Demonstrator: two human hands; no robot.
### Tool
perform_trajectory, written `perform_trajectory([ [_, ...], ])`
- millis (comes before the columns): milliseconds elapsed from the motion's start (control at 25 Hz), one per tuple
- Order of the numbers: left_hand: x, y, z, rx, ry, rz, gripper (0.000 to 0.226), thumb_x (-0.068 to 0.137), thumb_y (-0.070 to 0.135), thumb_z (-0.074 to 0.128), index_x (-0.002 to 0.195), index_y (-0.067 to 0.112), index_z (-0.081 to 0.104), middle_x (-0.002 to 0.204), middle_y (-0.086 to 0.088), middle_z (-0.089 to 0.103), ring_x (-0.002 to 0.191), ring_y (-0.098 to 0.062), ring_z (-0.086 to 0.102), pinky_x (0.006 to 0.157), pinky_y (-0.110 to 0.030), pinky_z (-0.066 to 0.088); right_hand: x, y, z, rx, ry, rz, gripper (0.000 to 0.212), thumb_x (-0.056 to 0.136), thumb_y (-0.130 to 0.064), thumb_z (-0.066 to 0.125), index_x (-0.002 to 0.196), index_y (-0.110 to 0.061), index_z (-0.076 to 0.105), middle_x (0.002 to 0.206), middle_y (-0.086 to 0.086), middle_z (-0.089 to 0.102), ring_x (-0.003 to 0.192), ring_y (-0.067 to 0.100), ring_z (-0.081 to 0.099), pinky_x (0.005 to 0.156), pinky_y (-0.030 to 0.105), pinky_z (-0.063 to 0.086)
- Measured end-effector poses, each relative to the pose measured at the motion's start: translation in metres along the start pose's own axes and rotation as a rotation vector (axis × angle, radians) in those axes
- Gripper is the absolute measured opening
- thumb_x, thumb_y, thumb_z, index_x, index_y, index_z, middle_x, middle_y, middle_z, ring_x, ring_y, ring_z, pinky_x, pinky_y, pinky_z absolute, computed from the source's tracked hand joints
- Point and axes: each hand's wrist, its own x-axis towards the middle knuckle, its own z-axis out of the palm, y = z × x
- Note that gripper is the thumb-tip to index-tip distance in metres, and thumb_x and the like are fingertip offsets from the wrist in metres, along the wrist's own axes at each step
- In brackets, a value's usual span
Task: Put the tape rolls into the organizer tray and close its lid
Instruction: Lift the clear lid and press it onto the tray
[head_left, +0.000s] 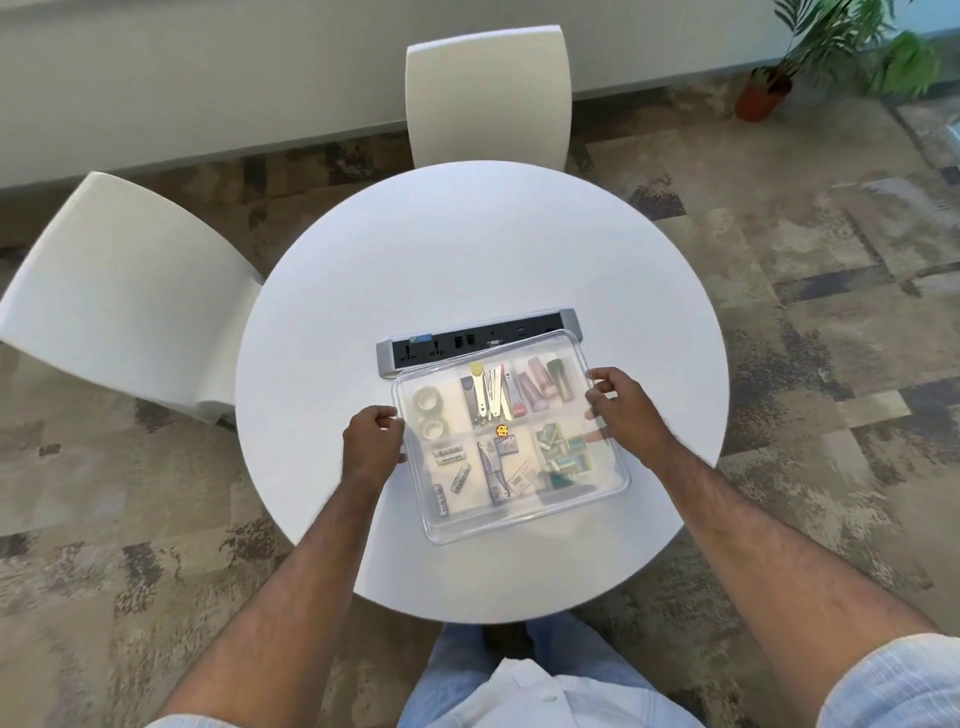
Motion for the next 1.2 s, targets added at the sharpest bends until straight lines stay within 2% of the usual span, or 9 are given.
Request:
perform_trajectory([
  [80, 0.002, 0.000, 0.002, 0.026, 0.010, -0.004, 0.027, 0.098, 0.008, 0.063, 0.123, 0.001, 0.068, 0.113, -0.017, 0.070, 0.102, -0.037, 0.073, 0.070, -0.043, 0.066, 0.002, 0.003, 0.003, -0.041, 0.015, -0.019, 0.028, 0.102, -0.004, 0.051, 0.129, -0.009, 0.057, 0.096, 0.004, 0.051, 0.074, 0.015, 0.060, 0.047, 0.030, 0.057],
  [200, 0.009, 0.005, 0.005, 0.050, 0.017, -0.006, 0.026, 0.098, 0.008, 0.064, 0.123, 0.001, 0.069, 0.116, -0.016, 0.070, 0.103, -0.036, 0.073, 0.073, -0.049, 0.067, 0.009, 0.008, 0.005, -0.086, 0.063, -0.045, 0.031, 0.101, -0.002, 0.052, 0.131, -0.007, 0.058, 0.098, 0.007, 0.053, 0.075, 0.016, 0.059, 0.053, 0.033, 0.060],
  [360, 0.018, 0.007, 0.007, 0.058, 0.004, -0.018, 0.025, 0.099, 0.007, 0.065, 0.122, 0.000, 0.069, 0.113, -0.019, 0.072, 0.099, -0.035, 0.073, 0.076, -0.052, 0.066, 0.019, 0.012, 0.007, -0.204, 0.104, -0.076, 0.035, 0.101, -0.005, 0.055, 0.135, -0.002, 0.058, 0.104, 0.007, 0.056, 0.085, 0.019, 0.059, 0.073, 0.043, 0.061],
  [440, 0.020, 0.007, 0.007, 0.056, 0.007, -0.017, 0.024, 0.099, 0.007, 0.064, 0.121, 0.000, 0.069, 0.114, -0.020, 0.072, 0.097, -0.034, 0.073, 0.075, -0.050, 0.067, 0.023, 0.013, 0.006, -0.261, 0.123, -0.087, 0.036, 0.100, -0.008, 0.057, 0.135, -0.004, 0.060, 0.108, 0.004, 0.060, 0.090, 0.020, 0.060, 0.082, 0.040, 0.055],
  [600, 0.023, 0.009, 0.011, 0.059, 0.026, -0.021, 0.026, 0.100, 0.008, 0.063, 0.124, 0.000, 0.068, 0.114, -0.018, 0.072, 0.104, -0.036, 0.073, 0.076, -0.051, 0.067, 0.027, 0.014, 0.008, -0.343, 0.134, -0.098, 0.036, 0.099, -0.012, 0.059, 0.135, -0.009, 0.061, 0.113, 0.004, 0.063, 0.093, 0.020, 0.063, 0.084, 0.027, 0.045],
  [840, 0.026, 0.011, 0.014, 0.061, 0.005, -0.019, 0.032, 0.100, 0.006, 0.060, 0.131, 0.004, 0.064, 0.116, -0.016, 0.071, 0.094, -0.029, 0.070, 0.078, -0.051, 0.066, 0.031, 0.023, 0.006, -0.464, 0.155, -0.077, 0.036, 0.098, -0.014, 0.060, 0.134, -0.013, 0.063, 0.115, 0.006, 0.056, 0.099, 0.026, 0.065, 0.091, 0.035, 0.051],
  [960, 0.027, 0.017, 0.015, 0.131, -0.037, 0.065, 0.051, 0.098, 0.000, 0.054, 0.146, 0.017, 0.055, 0.125, -0.013, 0.066, 0.104, -0.033, 0.068, 0.086, -0.054, 0.064, 0.028, 0.029, 0.005, -0.489, 0.123, -0.067, 0.040, 0.098, -0.011, 0.057, 0.138, -0.017, 0.058, 0.122, 0.008, 0.055, 0.101, 0.026, 0.063, 0.091, 0.037, 0.053],
  [1080, 0.032, 0.024, 0.017, 0.275, -0.077, 0.129, 0.069, 0.094, -0.008, 0.047, 0.155, 0.023, 0.046, 0.137, -0.011, 0.060, 0.117, -0.039, 0.066, 0.100, -0.054, 0.057, 0.025, 0.026, 0.006, -0.586, 0.085, -0.160, 0.053, 0.097, -0.009, 0.057, 0.147, -0.020, 0.046, 0.136, 0.008, 0.049, 0.119, 0.028, 0.056, 0.099, 0.045, 0.050],
  [1200, 0.036, 0.026, 0.018, 0.317, -0.088, 0.135, 0.072, 0.092, -0.009, 0.047, 0.156, 0.024, 0.045, 0.140, -0.012, 0.058, 0.120, -0.039, 0.065, 0.102, -0.054, 0.056, 0.032, 0.011, 0.011, -0.761, 0.033, -0.256, 0.062, 0.098, -0.015, 0.057, 0.156, -0.018, 0.033, 0.158, 0.005, 0.035, 0.140, 0.031, 0.040, 0.112, 0.046, 0.040],
])
